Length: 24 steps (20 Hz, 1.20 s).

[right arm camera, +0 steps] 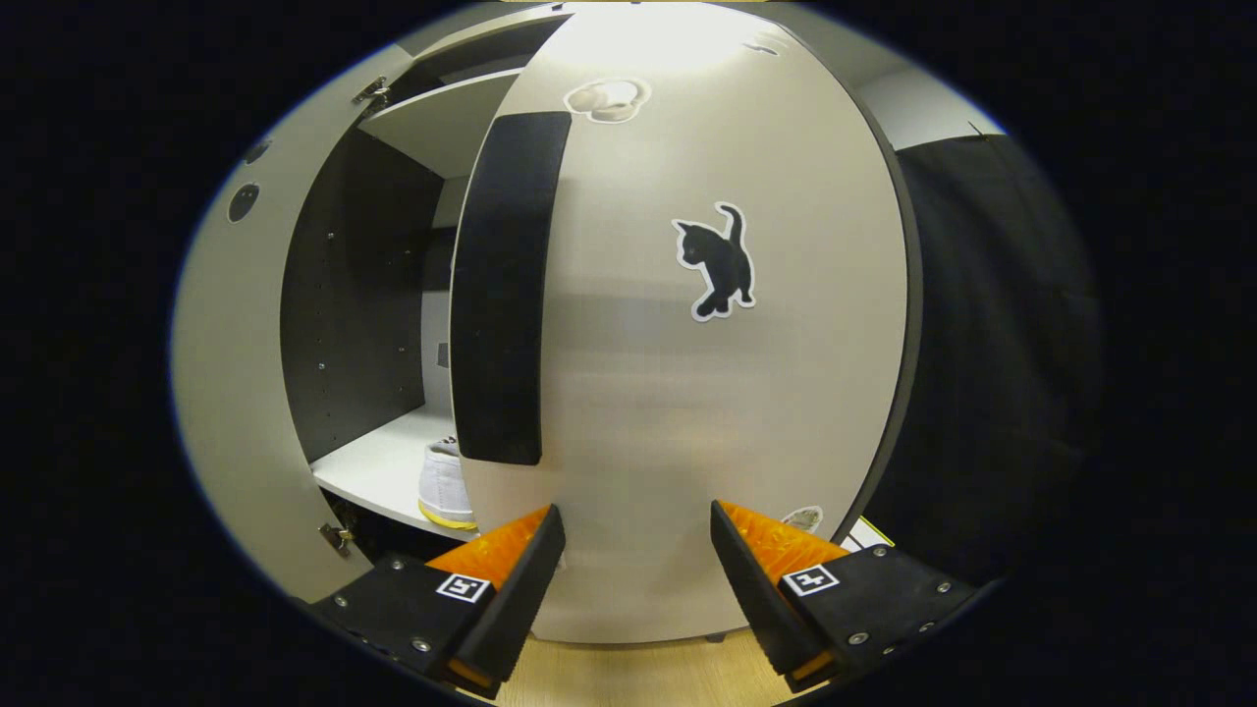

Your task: Grab one shoe with the right hand and put it into the shoe cabinet, grab the other shoe with the left hand and put it into the shoe cabinet; then close the right door with the right hand and the left door with the left hand.

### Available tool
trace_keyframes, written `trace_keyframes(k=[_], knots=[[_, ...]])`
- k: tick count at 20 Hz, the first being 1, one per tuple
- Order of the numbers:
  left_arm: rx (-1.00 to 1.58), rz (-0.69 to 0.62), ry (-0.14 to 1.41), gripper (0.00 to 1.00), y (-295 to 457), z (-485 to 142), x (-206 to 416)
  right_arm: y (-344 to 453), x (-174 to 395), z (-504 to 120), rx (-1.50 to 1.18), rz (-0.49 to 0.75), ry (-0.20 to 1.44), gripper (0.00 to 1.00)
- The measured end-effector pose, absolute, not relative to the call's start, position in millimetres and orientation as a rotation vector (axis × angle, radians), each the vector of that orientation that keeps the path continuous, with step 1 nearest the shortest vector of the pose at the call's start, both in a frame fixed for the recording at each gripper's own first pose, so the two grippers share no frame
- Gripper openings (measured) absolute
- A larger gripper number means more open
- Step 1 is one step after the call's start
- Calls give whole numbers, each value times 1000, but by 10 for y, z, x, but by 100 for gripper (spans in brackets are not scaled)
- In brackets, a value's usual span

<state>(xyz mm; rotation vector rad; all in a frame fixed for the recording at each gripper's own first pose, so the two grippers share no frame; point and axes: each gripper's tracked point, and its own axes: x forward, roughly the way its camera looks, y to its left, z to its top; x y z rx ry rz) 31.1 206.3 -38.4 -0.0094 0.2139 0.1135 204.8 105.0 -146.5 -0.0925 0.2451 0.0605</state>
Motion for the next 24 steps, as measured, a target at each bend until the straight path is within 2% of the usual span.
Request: trace_keyframes(k=[3,9,12,17,18,20,21,24], knots=[[-10,68,251,99,1932,-673,415,1037,1866,-1456,-98,57,245,93],[4,-75,314,97,1404,-1221,503,829,1571,-1347,-81,33,236,93],[-23,-123,320,97,1211,-1284,509,666,1465,-1292,-76,15,229,93],[2,-123,313,93,1138,-1288,513,386,1283,-1267,-58,-16,227,93],[2,-134,313,96,1086,-1290,525,333,1251,-1272,-55,-22,229,93],[-3,-165,310,95,918,-1300,534,223,1181,-1267,-49,-31,230,93],[-5,-182,308,92,825,-1310,542,173,1149,-1262,-45,-35,229,93],[-10,-232,306,92,505,-1335,607,27,1031,-1248,-37,-45,225,93]])
